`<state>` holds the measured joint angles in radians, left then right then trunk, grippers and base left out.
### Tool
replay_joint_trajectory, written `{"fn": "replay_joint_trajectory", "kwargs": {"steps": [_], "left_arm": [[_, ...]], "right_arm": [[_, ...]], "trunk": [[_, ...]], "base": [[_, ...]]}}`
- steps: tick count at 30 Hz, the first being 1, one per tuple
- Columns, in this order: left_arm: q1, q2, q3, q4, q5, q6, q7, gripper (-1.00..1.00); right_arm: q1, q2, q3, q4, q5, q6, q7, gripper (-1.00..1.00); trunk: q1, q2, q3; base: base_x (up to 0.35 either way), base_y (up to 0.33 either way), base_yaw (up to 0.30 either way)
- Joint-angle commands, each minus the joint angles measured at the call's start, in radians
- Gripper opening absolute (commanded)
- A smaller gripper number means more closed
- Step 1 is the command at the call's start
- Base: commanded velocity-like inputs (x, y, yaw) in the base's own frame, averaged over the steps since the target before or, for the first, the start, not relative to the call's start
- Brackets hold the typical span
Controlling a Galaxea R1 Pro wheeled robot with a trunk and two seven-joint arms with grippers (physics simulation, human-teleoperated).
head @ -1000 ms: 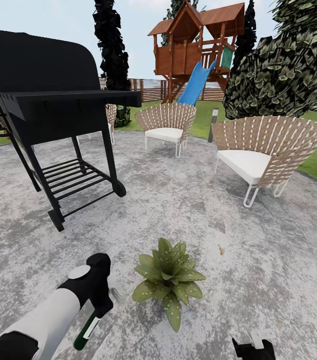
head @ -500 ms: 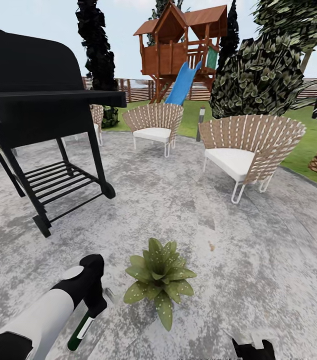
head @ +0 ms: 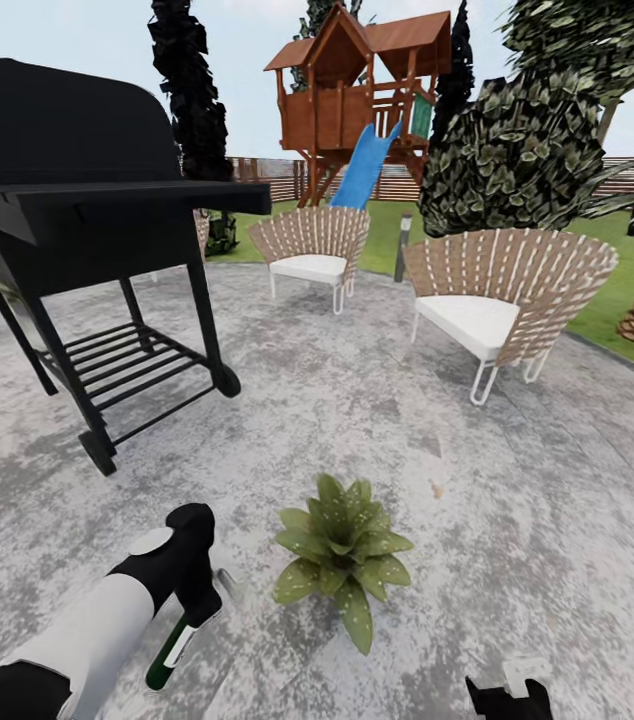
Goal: Pick up the pesticide atomizer in the garden and spray insectifuge to fully cover both potted plants in the garden.
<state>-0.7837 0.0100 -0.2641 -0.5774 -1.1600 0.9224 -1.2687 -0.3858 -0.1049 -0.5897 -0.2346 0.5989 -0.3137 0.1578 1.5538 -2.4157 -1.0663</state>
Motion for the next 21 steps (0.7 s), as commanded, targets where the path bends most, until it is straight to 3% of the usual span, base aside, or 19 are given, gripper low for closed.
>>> {"fn": "replay_joint_trajectory", "kwargs": {"steps": [1,8,16,21], "left_arm": [[0.000,0.001,-0.005,-0.002,-0.006,0.007,-0.009,-1.00],[0.000,-0.004,-0.004,-0.039,-0.004,0.007,-0.011,-1.00],[0.001,-0.004,-0.002,-0.039,-0.004,0.006,-0.010,-1.00],[0.000,-0.004,-0.004,-0.039,-0.006,0.007,-0.009,-1.00]], "right_arm": [[-0.001,-0.001,-0.009,0.000,0.004,-0.003,0.008,1.00],[-0.001,-0.001,-0.009,-0.004,0.001,-0.004,0.006,1.00],[-0.001,-0.001,-0.009,-0.001,0.001,-0.003,0.006,1.00],[-0.001,0.002,-0.009,0.000,0.001,-0.002,0.005,1.00]], "trunk": [[0.000,0.000,-0.001],[0.000,0.000,0.000],[0.000,0.000,0.005],[0.000,0.000,0.005]], "base": [[0.238,0.233,0.000],[0.161,0.108,-0.031],[0.001,0.000,-0.250],[-0.155,0.184,-0.286]]}}
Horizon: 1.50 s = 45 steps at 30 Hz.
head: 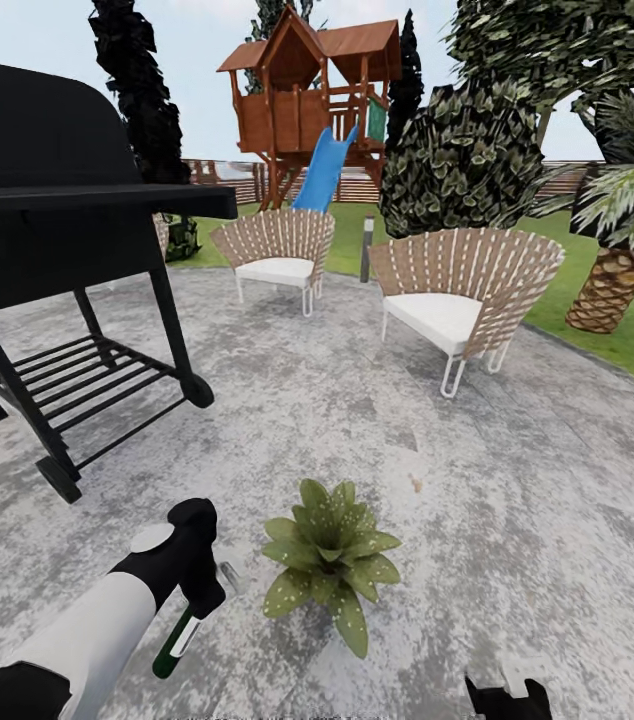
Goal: Pick up the pesticide atomizer in the garden and spray insectifuge to fully cover both potted plants in the garden.
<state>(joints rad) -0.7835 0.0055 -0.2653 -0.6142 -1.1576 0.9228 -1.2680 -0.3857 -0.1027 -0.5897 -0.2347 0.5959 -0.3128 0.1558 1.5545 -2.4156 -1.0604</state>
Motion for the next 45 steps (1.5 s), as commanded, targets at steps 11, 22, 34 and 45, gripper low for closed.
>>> {"fn": "replay_joint_trajectory", "kwargs": {"steps": [11,22,34,45], "left_arm": [[-0.006,0.000,-0.003,-0.008,-0.007,0.007,-0.020,-1.00],[-0.031,0.005,-0.006,-0.009,-0.007,-0.027,-0.032,-1.00],[-0.061,0.004,-0.015,0.008,-0.011,-0.079,-0.122,-1.00],[-0.072,0.004,-0.015,-0.004,-0.020,-0.118,-0.210,-1.00]], "right_arm": [[-0.001,0.001,-0.010,-0.001,0.002,-0.005,0.007,1.00],[-0.001,0.001,-0.010,-0.001,0.002,-0.005,0.007,1.00],[-0.001,-0.001,-0.009,-0.001,0.005,-0.005,0.008,1.00],[-0.001,-0.003,-0.009,0.000,0.007,-0.004,0.008,1.00]], "trunk": [[-0.001,0.000,-0.001],[-0.001,0.000,-0.001],[-0.001,0.000,-0.001],[-0.001,0.000,-0.001]], "base": [[0.125,0.244,-0.144],[0.041,0.019,-0.297],[0.000,0.000,-0.060],[0.000,0.000,0.000]]}}
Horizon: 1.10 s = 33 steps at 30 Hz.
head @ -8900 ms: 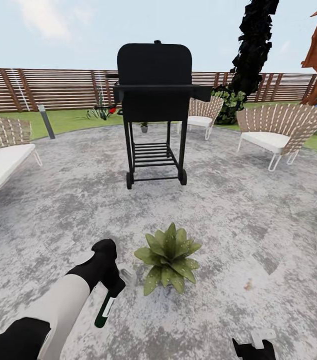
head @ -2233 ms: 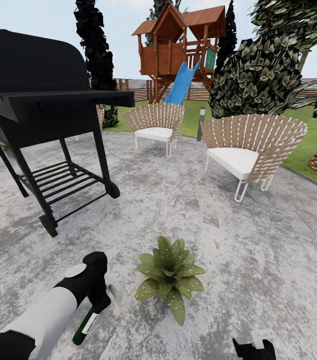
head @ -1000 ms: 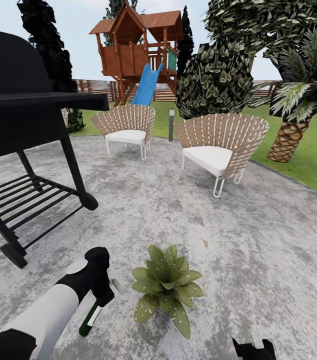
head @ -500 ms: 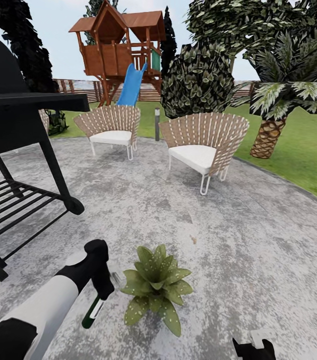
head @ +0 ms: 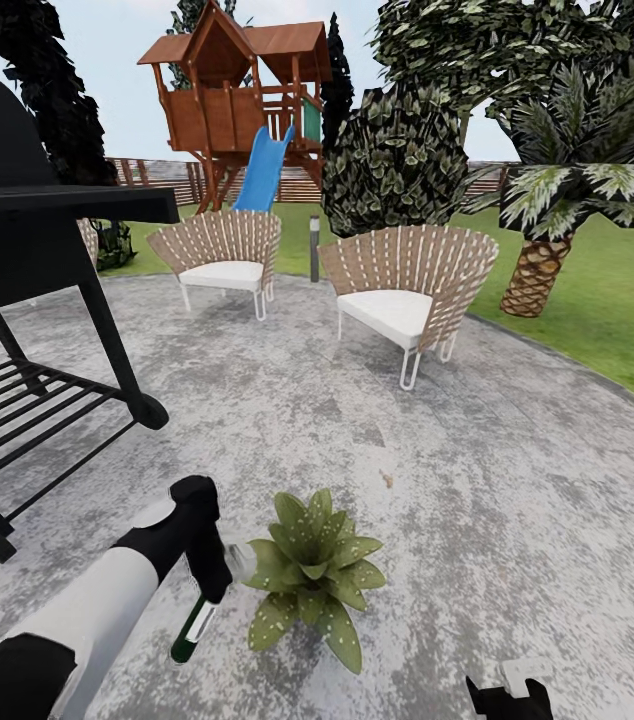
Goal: Pick up the pesticide atomizer in the garden and spray insectifuge to fully cover both potted plants in the garden.
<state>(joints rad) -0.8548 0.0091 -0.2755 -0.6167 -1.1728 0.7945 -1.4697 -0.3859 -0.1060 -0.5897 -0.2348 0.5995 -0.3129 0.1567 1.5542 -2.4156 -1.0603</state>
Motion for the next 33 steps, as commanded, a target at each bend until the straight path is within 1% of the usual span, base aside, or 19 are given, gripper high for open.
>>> {"fn": "replay_joint_trajectory", "kwargs": {"steps": [1,2,3,4,6,7,8,9,10,12,13,14,16,19,24,27,30,33], "left_arm": [[-0.004,-0.017,-0.005,-0.004,-0.007,0.010,-0.008,-1.00],[-0.009,-0.032,-0.006,-0.004,-0.010,0.010,-0.008,-1.00],[-0.029,-0.058,-0.007,-0.004,-0.024,0.011,-0.008,-1.00],[-0.046,-0.068,-0.008,-0.005,-0.039,0.013,-0.009,-1.00],[-0.066,-0.075,-0.008,-0.004,-0.056,0.014,-0.020,-1.00],[-0.077,-0.072,-0.008,-0.003,-0.069,0.012,-0.038,-1.00],[-0.082,-0.061,-0.007,0.000,-0.087,0.008,-0.053,-1.00],[-0.069,-0.026,-0.007,0.008,-0.119,0.005,-0.059,-1.00],[-0.067,-0.018,-0.007,0.009,-0.121,0.004,-0.059,-1.00],[-0.064,0.008,-0.007,0.010,-0.124,0.003,-0.058,-1.00],[-0.063,0.026,-0.008,0.011,-0.124,0.002,-0.057,-1.00],[-0.062,0.036,-0.008,0.012,-0.124,0.002,-0.056,-1.00],[-0.059,0.048,-0.008,0.012,-0.123,0.002,-0.053,-1.00],[-0.056,0.048,-0.007,0.012,-0.123,0.002,-0.051,-1.00],[-0.073,0.032,-0.003,-0.002,-0.118,0.009,-0.060,-1.00],[-0.059,0.040,-0.006,0.003,-0.120,0.005,-0.052,-1.00],[-0.053,0.057,-0.002,0.011,-0.119,0.005,-0.045,-1.00],[-0.052,0.059,0.001,0.011,-0.115,0.006,-0.040,-1.00]], "right_arm": [[-0.001,0.001,-0.008,0.000,0.003,-0.003,0.007,1.00],[-0.001,0.001,-0.008,0.000,0.004,-0.003,0.007,1.00],[-0.001,0.002,-0.007,0.001,0.004,-0.003,0.007,1.00],[-0.001,0.003,-0.007,0.001,0.005,-0.003,0.007,1.00],[-0.001,0.003,-0.007,0.001,0.005,-0.003,0.007,1.00],[-0.001,0.003,-0.007,0.001,0.005,-0.003,0.007,1.00],[-0.001,0.003,-0.007,0.001,0.005,-0.003,0.007,1.00],[-0.001,0.003,-0.007,0.001,0.005,-0.003,0.007,1.00],[-0.001,0.003,-0.007,0.001,0.005,-0.003,0.007,1.00],[-0.001,0.003,-0.007,0.001,0.005,-0.003,0.007,1.00],[-0.001,0.003,-0.007,0.002,0.005,-0.003,0.007,1.00],[-0.001,0.003,-0.007,0.002,0.005,-0.003,0.007,1.00],[-0.001,0.003,-0.007,0.001,0.005,-0.003,0.007,1.00],[-0.001,0.003,-0.007,0.000,0.005,-0.003,0.007,1.00],[-0.001,0.003,-0.008,0.000,0.004,-0.003,0.007,1.00],[-0.001,0.002,-0.009,0.000,0.002,-0.004,0.007,1.00],[-0.001,0.002,-0.009,0.000,0.002,-0.004,0.006,1.00],[-0.001,0.002,-0.009,0.000,0.002,-0.003,0.006,1.00]], "trunk": [[0.000,0.000,-0.001],[0.000,0.000,-0.001],[0.000,0.000,-0.001],[0.000,0.000,-0.001],[0.000,0.000,-0.001],[0.000,0.000,-0.001],[0.000,0.000,-0.001],[0.000,0.000,-0.001],[0.000,0.000,-0.001],[0.000,0.000,-0.001],[0.000,0.000,-0.001],[0.000,0.000,-0.001],[0.000,0.000,-0.001],[0.000,0.000,-0.001],[0.000,0.000,-0.001],[0.000,0.000,-0.001],[0.000,0.000,0.000],[0.000,0.000,0.001]], "base": [[0.000,0.000,0.000],[0.000,0.000,0.000],[0.000,0.000,0.000],[0.000,0.000,0.000],[0.000,0.000,0.000],[0.000,0.000,0.000],[0.000,0.000,0.000],[0.000,0.000,0.000],[0.000,0.000,0.000],[0.000,0.000,0.000],[0.000,0.000,0.000],[0.000,0.000,0.000],[0.000,0.000,0.000],[0.000,0.000,0.000],[0.000,0.000,0.000],[0.000,0.000,0.000],[-0.008,0.007,-0.094],[-0.158,0.165,-0.235]]}}
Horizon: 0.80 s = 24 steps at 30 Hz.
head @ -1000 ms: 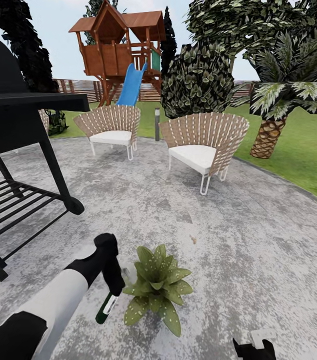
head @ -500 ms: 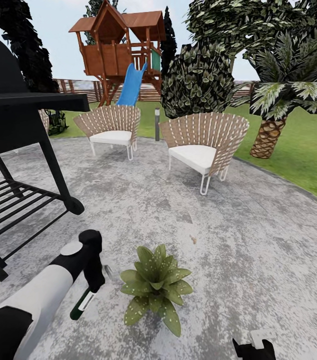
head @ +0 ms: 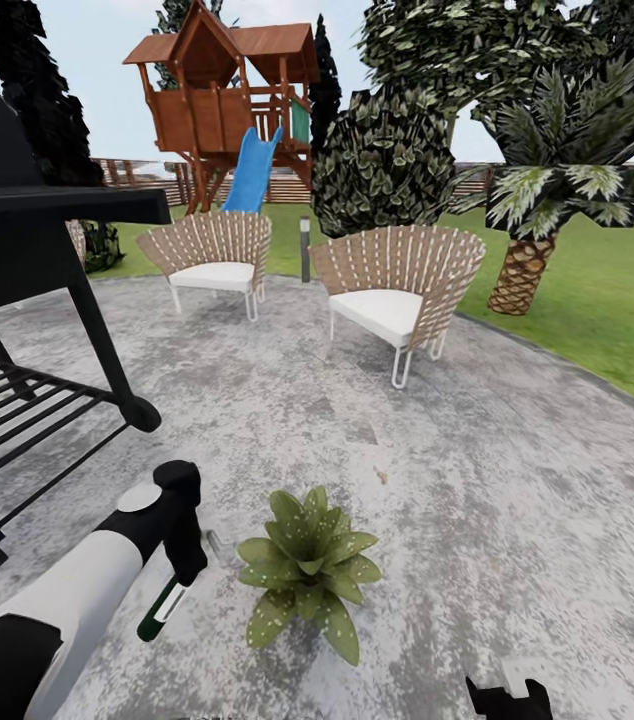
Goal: Pick up the pesticide atomizer in the garden and spray insectifuge to fully cover both potted plants in the garden.
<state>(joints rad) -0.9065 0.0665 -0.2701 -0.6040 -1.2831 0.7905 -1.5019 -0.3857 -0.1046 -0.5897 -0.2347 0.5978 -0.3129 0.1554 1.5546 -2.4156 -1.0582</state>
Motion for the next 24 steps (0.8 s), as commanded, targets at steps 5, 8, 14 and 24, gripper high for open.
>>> {"fn": "replay_joint_trajectory", "kwargs": {"steps": [5,8,14,24], "left_arm": [[0.000,-0.006,-0.003,-0.002,-0.004,0.012,-0.007,-1.00],[0.000,-0.007,-0.002,-0.002,-0.003,0.013,-0.001,-1.00],[0.000,-0.004,-0.001,-0.004,-0.002,0.015,0.000,-1.00],[0.000,-0.007,0.000,-0.005,-0.002,0.016,0.000,-1.00]], "right_arm": [[-0.001,0.002,-0.009,0.000,0.003,-0.004,0.007,1.00],[-0.001,0.003,-0.009,0.000,0.001,-0.005,0.007,1.00],[-0.001,0.003,-0.009,-0.001,0.000,-0.005,0.007,1.00],[-0.001,0.003,-0.009,0.000,0.000,-0.005,0.008,1.00]], "trunk": [[-0.001,0.000,0.000],[-0.001,0.000,0.000],[-0.001,0.000,0.002],[-0.001,0.000,0.007]], "base": [[-0.041,0.285,-0.212],[0.089,0.291,-0.018],[0.048,0.049,-0.136],[-0.267,0.121,-0.239]]}}
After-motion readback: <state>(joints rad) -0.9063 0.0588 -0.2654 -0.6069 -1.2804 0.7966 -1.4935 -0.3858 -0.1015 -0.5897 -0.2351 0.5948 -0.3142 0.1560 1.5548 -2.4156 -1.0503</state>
